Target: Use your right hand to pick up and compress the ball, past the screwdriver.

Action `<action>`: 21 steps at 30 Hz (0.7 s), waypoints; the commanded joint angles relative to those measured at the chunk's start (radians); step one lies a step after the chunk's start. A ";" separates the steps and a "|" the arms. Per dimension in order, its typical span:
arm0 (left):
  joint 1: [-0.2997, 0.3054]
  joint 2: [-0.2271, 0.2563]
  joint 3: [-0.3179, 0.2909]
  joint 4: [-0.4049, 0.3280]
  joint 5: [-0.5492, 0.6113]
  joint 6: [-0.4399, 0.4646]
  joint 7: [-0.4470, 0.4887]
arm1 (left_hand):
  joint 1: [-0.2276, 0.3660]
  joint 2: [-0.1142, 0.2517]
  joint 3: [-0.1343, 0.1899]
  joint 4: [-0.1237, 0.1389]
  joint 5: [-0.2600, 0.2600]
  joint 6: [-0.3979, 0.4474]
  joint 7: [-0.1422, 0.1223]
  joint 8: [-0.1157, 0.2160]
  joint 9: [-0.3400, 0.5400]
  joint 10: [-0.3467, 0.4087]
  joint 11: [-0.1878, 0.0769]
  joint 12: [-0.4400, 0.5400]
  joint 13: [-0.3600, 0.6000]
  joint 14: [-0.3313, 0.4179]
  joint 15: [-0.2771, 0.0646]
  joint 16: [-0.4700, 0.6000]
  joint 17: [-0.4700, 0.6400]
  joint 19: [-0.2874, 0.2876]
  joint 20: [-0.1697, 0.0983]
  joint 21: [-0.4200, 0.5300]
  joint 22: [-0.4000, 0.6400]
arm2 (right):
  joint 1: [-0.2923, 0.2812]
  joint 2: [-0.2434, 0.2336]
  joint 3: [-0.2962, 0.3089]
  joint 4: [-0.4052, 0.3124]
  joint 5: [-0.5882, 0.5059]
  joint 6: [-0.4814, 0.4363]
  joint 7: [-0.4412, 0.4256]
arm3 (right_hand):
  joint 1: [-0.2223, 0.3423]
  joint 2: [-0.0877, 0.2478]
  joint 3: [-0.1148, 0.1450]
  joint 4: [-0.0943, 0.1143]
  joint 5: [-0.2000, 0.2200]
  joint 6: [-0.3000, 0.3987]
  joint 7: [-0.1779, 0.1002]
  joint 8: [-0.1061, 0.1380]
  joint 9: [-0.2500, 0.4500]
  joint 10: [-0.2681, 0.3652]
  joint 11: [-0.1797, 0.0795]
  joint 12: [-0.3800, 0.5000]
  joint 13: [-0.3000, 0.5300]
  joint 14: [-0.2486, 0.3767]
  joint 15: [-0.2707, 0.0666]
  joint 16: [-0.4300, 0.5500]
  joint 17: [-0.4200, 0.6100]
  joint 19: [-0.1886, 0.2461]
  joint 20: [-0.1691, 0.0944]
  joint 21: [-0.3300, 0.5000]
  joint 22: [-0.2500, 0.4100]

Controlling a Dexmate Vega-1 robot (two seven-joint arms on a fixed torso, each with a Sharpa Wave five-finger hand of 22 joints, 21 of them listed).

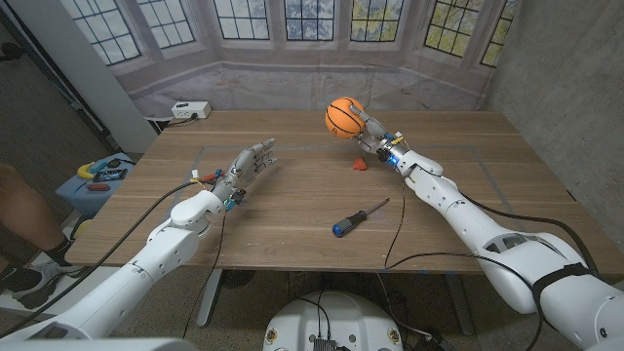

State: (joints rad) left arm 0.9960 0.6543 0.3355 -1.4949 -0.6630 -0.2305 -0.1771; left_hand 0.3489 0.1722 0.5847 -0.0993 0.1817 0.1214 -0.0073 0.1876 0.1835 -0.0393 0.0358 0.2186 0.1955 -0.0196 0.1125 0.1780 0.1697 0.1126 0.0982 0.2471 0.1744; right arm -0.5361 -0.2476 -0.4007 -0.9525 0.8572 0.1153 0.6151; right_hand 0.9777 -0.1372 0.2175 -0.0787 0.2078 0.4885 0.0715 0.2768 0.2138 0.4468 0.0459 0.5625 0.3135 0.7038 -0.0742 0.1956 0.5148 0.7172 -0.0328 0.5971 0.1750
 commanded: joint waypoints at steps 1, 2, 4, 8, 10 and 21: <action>-0.016 -0.006 0.005 0.021 -0.002 0.000 -0.011 | 0.007 0.000 0.002 -0.001 0.003 0.000 -0.005 0.000 0.002 0.002 0.005 0.001 0.003 0.001 0.005 0.005 0.005 0.008 0.000 -0.004 0.005 | 0.038 0.021 0.005 0.087 0.011 0.021 0.105 | 0.038 0.060 -0.011 0.003 0.002 -0.017 0.012 -0.010 0.003 -0.040 0.010 -0.028 -0.005 -0.036 0.025 -0.003 -0.006 -0.019 0.012 -0.011 0.005; -0.018 -0.007 0.006 0.023 -0.002 0.001 -0.011 | 0.007 0.000 0.002 -0.001 0.003 0.000 -0.004 0.000 0.002 0.001 0.006 0.001 0.003 0.001 0.006 0.005 0.005 0.008 0.000 -0.004 0.005 | 0.041 0.022 0.005 0.094 0.011 0.021 0.112 | 0.036 0.058 -0.012 0.002 0.001 -0.023 0.012 -0.013 0.003 -0.042 0.012 -0.030 -0.005 -0.039 0.028 -0.003 -0.007 -0.021 0.014 -0.012 0.005; -0.021 -0.009 0.007 0.026 -0.003 0.001 -0.013 | 0.005 0.000 0.001 0.001 0.003 -0.002 -0.004 0.000 0.002 0.000 0.008 0.000 0.003 0.000 0.006 0.006 0.006 0.008 0.001 -0.004 0.005 | 0.045 0.023 0.007 0.102 0.011 0.022 0.121 | 0.023 0.059 -0.017 0.006 -0.001 -0.031 0.022 -0.017 0.003 -0.053 0.020 -0.040 -0.008 -0.052 0.041 -0.004 -0.010 -0.027 0.022 -0.016 0.005; -0.027 -0.012 0.011 0.032 -0.001 0.002 -0.014 | 0.005 -0.001 0.002 0.002 0.003 -0.002 -0.004 -0.001 0.002 0.001 0.007 0.001 0.003 0.001 0.007 0.006 0.006 0.009 0.001 -0.005 0.005 | 0.053 0.022 0.010 0.120 0.012 0.020 0.147 | 0.008 0.060 -0.023 0.009 -0.005 -0.038 0.024 -0.021 0.003 -0.065 0.030 -0.053 -0.011 -0.074 0.059 -0.004 -0.014 -0.042 0.038 -0.024 0.005; -0.028 -0.014 0.011 0.033 -0.002 0.002 -0.015 | 0.004 -0.001 0.002 0.003 0.003 -0.001 -0.004 0.000 0.002 0.001 0.007 0.001 0.003 0.000 0.007 0.006 0.006 0.009 0.002 -0.006 0.005 | 0.056 0.023 0.012 0.127 0.013 0.020 0.158 | 0.006 0.062 -0.024 0.008 -0.006 -0.047 0.031 -0.026 0.003 -0.076 0.037 -0.061 -0.013 -0.082 0.067 -0.003 -0.016 -0.048 0.047 -0.028 0.005; -0.022 -0.020 0.019 0.029 -0.002 0.005 -0.014 | 0.002 -0.001 0.004 0.005 0.003 -0.003 -0.004 -0.001 0.002 0.001 0.007 0.000 0.003 0.000 0.008 0.005 0.007 0.009 0.001 -0.008 0.005 | 0.062 0.019 0.019 0.150 0.021 0.003 0.225 | -0.023 0.068 -0.035 0.006 -0.010 -0.115 0.047 -0.055 0.005 -0.137 0.074 -0.108 -0.016 -0.148 0.121 -0.003 -0.030 -0.087 0.090 -0.052 0.006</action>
State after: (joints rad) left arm 0.9725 0.6404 0.3477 -1.4666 -0.6640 -0.2288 -0.1893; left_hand 0.3489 0.1722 0.5847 -0.0993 0.1817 0.1191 -0.0094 0.1876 0.1835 -0.0394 0.0358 0.2186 0.1960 -0.0196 0.1125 0.1780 0.1748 0.1126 0.0982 0.2400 0.1745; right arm -0.4833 -0.2265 -0.3876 -0.8283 0.8729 0.1321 0.7786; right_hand 0.9633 -0.0725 0.1873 -0.0729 0.1994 0.3814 0.1180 0.2255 0.2166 0.3200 0.1191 0.4619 0.2968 0.5661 0.0365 0.1954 0.4862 0.6359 0.0487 0.5504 0.1797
